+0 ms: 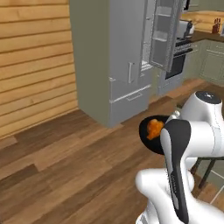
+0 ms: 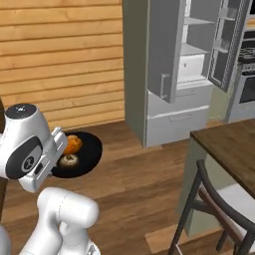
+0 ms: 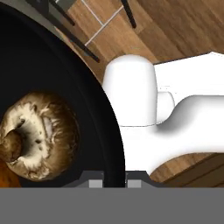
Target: Pick the chicken drumstick and mushroom from their plates and place them in the bowl. Then put the bowl in the fridge.
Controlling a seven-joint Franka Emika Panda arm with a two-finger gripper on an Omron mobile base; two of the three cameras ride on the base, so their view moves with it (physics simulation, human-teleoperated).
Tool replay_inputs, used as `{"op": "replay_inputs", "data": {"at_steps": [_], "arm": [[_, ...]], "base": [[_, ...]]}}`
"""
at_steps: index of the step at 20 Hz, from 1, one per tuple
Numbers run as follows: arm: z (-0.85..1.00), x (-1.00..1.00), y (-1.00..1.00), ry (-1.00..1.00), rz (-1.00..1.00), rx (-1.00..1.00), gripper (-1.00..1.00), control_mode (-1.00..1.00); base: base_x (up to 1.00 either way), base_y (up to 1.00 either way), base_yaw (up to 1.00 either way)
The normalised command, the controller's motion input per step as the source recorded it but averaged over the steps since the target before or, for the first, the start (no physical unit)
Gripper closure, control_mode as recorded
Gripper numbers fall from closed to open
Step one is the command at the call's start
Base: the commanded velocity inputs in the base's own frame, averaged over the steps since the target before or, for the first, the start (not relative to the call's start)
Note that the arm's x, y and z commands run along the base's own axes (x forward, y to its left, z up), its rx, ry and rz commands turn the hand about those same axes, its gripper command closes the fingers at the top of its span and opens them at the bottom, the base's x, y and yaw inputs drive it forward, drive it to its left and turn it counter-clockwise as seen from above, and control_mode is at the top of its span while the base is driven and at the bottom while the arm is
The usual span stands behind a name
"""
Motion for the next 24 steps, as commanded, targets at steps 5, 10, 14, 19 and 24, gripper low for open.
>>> {"op": "replay_inputs", "data": {"at_steps": [5, 10, 14, 19, 24], "arm": [[0.0, 0.0, 0.0, 0.0, 0.0, 0.0, 1.0, 1.0], [0.0, 0.0, 0.0, 0.0, 0.0, 0.0, 1.0, 1.0], [0.0, 0.0, 0.0, 0.0, 0.0, 0.0, 1.0, 1.0], [0.0, 0.0, 0.0, 0.0, 0.0, 0.0, 1.0, 1.0], [0.0, 0.0, 0.0, 0.0, 0.0, 0.0, 1.0, 1.0]], "base": [[1.0, 0.68, -0.51], [1.0, 0.63, -0.54], [1.0, 0.52, -0.51], [1.0, 0.07, -0.51], [1.0, 0.0, -0.47]]}}
